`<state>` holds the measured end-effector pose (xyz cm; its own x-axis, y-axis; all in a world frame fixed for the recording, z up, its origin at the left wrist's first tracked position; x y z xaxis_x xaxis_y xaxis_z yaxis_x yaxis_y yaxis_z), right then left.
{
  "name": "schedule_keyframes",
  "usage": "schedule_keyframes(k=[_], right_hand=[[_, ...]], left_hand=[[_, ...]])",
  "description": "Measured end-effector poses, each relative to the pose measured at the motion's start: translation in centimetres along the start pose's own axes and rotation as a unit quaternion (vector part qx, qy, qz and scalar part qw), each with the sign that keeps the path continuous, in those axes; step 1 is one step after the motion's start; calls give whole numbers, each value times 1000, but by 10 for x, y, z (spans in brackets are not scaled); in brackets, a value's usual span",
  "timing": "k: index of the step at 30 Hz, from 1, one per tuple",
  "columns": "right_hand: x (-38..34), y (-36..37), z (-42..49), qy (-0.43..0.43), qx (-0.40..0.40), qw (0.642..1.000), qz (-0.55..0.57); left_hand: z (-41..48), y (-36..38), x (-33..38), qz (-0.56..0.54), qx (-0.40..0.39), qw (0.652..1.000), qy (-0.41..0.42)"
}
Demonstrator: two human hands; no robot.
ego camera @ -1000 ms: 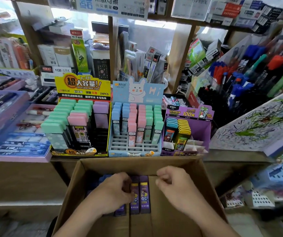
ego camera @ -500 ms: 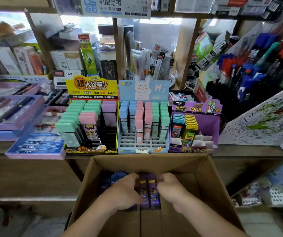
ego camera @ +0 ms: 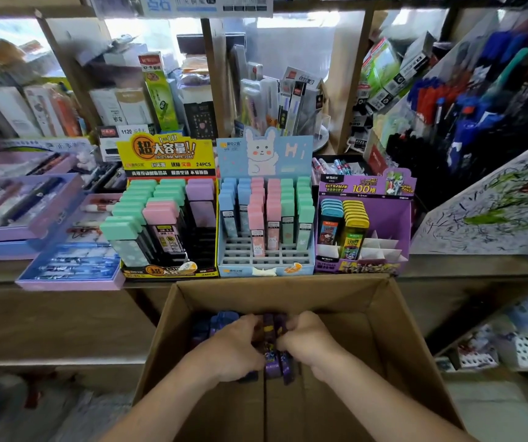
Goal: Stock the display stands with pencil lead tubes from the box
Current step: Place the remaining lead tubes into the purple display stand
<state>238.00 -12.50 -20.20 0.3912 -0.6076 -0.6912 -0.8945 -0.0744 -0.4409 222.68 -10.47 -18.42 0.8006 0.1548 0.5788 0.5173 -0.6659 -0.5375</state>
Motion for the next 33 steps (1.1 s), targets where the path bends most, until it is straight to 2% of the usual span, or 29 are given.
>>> schedule_keyframes(k=[4,8,13,18,24,33], right_hand=[[3,2,1,-26,20,996,-84],[3,-4,4,-19,53,998,-40],[7,5,6,-26,38,999,-4],[5,13,14,-26,36,999,-27],[2,23,17,-24,42,995,-89],[-4,23,12,-65,61,975,-204]], left_hand=[[-2,-1,1,-27,-1,1000,-2],[-5,-7,3,-43,4,999,12],[-14,-6,4,-12,16,1000,21],[-22,-20,-4,26,83,996,23],[-33,-19,-10,62,37,997,4],[-36,-17,-8,95,27,995,3]])
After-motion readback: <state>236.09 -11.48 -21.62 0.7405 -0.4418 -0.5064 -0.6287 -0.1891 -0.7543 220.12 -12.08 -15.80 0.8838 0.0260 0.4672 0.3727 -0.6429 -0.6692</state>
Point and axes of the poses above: each hand's wrist, its own z-axis towards the middle knuckle, its own y-axis out of the palm, x = y × z, the point moved 2 cm from there along z, towards the middle knuckle, and after that the axes turned 2 degrees about -y, right-handed, at the moved point
